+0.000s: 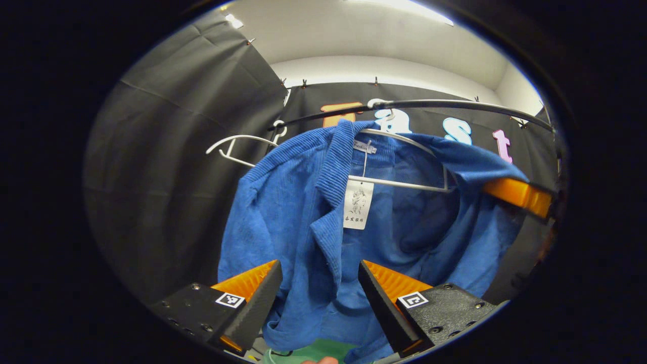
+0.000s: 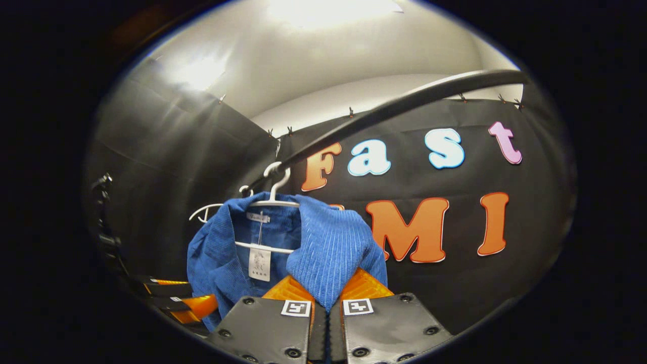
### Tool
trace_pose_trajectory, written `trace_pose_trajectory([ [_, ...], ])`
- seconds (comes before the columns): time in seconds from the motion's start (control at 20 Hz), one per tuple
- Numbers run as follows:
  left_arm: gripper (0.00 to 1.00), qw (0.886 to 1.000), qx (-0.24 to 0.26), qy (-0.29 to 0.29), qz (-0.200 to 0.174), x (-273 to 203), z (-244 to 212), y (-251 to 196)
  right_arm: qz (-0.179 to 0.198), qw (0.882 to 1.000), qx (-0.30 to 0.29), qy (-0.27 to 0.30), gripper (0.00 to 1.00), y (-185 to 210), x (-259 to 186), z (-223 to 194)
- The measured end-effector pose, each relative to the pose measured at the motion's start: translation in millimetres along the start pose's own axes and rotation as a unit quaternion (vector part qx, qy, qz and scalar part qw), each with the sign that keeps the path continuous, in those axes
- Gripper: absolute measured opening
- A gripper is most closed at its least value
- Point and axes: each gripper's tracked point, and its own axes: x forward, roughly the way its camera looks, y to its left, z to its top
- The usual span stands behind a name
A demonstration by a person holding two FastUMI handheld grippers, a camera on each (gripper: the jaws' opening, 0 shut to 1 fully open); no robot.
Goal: Grasp the clothes on the hanger with both hands and then place them into the laundry hamper below.
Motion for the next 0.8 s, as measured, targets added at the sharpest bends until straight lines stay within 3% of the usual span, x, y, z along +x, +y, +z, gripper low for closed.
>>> trace_pose_trajectory([
  [0.1,0.92,1.000,-0.019,-0.005,-0.008,16.0,1.3,-15.1,0.008,1.000,-0.010,-0.007,0.10,1.3,-6.9,11.5],
  [0.3,0.92,0.999,-0.028,-0.016,0.012,55.1,-2.7,-16.0,0.012,1.000,-0.008,-0.012,0.10,0.9,-12.6,12.6],
  [0.35,0.98,0.999,-0.023,-0.021,0.026,61.4,-4.0,-10.2,0.015,1.000,0.004,-0.012,0.10,1.1,-12.5,10.2],
  [0.4,0.92,0.999,-0.018,-0.027,0.042,66.9,-4.5,-3.2,0.017,1.000,0.014,-0.012,0.10,-0.3,-15.0,9.8],
  [0.5,0.92,0.997,0.003,-0.038,0.067,74.8,-2.9,9.9,0.018,0.999,0.029,-0.012,0.10,-6.7,-19.2,6.9],
  [0.7,0.76,0.994,0.060,-0.045,0.078,73.7,-6.1,30.1,0.029,0.998,0.052,-0.010,0.10,-10.5,-22.3,0.4],
  [0.75,0.70,0.993,0.063,-0.049,0.082,64.7,-6.1,34.3,0.032,0.998,0.053,-0.009,0.15,-10.4,-22.0,-1.8],
  [0.8,0.70,0.992,0.069,-0.055,0.091,57.2,-6.9,41.6,0.034,0.998,0.053,-0.009,0.10,-9.6,-21.8,-3.0],
])
